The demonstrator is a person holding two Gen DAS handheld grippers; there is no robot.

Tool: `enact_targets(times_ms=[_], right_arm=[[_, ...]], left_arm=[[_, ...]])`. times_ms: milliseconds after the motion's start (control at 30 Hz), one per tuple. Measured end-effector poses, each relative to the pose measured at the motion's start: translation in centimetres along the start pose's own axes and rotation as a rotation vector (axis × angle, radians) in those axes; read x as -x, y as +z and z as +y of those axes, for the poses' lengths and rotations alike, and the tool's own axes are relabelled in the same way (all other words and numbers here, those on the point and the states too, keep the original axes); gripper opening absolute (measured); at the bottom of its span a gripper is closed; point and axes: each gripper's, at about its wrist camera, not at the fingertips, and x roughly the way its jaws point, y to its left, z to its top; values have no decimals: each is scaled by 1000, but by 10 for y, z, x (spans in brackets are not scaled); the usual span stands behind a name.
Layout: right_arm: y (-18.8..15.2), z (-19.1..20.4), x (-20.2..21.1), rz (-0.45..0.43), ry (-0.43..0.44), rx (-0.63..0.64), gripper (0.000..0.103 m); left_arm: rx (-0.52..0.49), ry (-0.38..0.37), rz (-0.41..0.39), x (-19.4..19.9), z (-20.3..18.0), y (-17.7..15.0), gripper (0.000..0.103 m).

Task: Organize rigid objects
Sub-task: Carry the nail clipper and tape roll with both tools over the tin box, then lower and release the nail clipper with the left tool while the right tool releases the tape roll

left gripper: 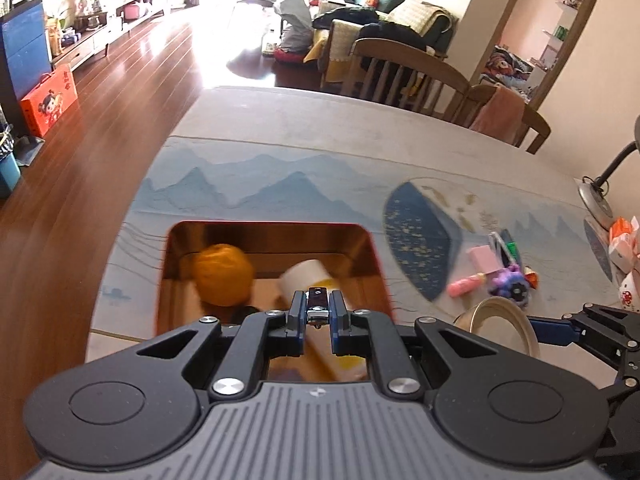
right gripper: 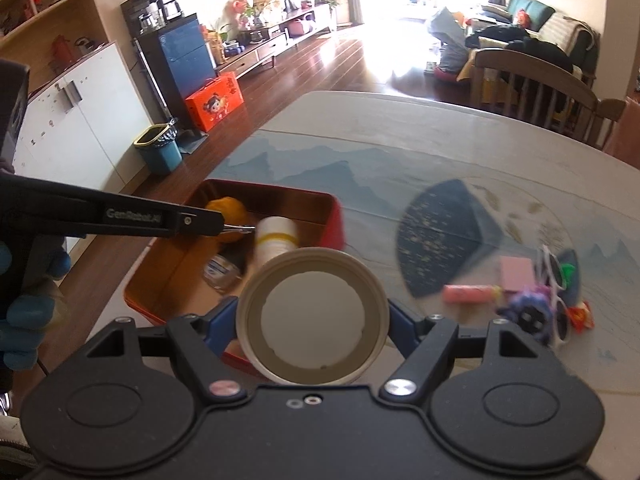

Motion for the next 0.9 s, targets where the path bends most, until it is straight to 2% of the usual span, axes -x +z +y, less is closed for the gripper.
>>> enact_targets(times_ms=[233,367,633,900], right_arm=[[14,36,-33,50,60,40,76],[18,49,-55,94,63,42,76],[16,62,-81,149,68,44,76],[16,72,-89,153,52,87,76]], left_arm=[[5,22,6,-15,32,2,11],[19,15,11,-24,46,5,11],[-11,-47,30,-35,47,4,11],[2,-23,87,-50,58,-6,11]])
